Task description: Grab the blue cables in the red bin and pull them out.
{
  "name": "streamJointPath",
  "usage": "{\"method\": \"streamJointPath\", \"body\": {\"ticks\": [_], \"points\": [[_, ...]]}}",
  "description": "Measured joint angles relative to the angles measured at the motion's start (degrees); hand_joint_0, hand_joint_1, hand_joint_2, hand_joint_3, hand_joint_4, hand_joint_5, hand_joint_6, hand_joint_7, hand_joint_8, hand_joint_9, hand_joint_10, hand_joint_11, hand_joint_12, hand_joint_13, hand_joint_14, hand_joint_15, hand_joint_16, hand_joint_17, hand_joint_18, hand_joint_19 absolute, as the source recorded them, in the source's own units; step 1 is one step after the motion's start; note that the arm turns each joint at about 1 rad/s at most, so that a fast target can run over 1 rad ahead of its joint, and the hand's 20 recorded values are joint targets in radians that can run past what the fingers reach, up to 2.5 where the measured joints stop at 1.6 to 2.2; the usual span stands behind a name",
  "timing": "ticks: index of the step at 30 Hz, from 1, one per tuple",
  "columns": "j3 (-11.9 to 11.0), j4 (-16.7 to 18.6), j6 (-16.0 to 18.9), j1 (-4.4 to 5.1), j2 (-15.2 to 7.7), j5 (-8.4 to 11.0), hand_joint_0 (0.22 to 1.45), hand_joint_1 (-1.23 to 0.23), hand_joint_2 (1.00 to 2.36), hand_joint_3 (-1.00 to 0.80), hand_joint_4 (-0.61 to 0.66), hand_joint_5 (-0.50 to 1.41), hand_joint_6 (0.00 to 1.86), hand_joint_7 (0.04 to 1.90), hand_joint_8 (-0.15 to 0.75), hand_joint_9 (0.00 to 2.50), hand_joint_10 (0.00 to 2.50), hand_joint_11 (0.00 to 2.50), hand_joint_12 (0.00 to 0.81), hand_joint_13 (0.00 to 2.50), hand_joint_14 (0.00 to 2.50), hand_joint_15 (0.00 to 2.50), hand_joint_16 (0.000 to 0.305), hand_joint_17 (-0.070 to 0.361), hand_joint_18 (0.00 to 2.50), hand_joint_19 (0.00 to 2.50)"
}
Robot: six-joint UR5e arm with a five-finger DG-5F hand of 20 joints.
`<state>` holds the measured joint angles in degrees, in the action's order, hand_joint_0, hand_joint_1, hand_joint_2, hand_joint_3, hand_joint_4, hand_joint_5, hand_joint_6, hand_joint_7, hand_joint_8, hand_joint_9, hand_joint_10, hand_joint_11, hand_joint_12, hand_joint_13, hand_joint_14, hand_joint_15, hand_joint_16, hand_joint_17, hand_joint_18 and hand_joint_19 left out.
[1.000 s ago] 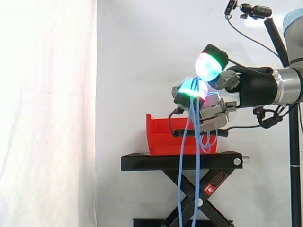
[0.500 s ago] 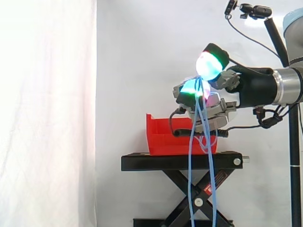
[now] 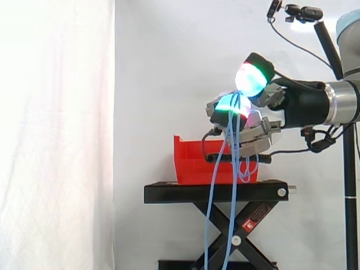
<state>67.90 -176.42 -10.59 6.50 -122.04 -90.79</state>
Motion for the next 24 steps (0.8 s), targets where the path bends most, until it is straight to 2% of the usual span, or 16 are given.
{"method": "streamJointPath", "body": {"ticks": [11,17,24], "points": [[0.02,0.01,0.00,0.00,0.00,0.00,0.73,-0.91,1.00,-1.00,0.09,1.01,0.01,0.83,0.235,1.30,0.02,1.42,0.317,1.32,1.25,1.36,0.046,0.103,1.32,1.64],[0.02,0.02,0.00,0.00,0.01,0.00,0.70,-0.77,1.00,-1.00,0.08,1.02,0.01,0.81,0.240,1.32,0.02,1.41,0.326,1.34,1.21,1.35,0.049,0.109,1.34,1.62],[0.02,-0.01,0.00,0.01,0.02,0.00,0.68,-0.71,1.00,-1.00,0.09,1.02,0.01,0.78,0.251,1.32,0.02,1.39,0.333,1.36,1.16,1.37,0.051,0.114,1.35,1.60]]}}
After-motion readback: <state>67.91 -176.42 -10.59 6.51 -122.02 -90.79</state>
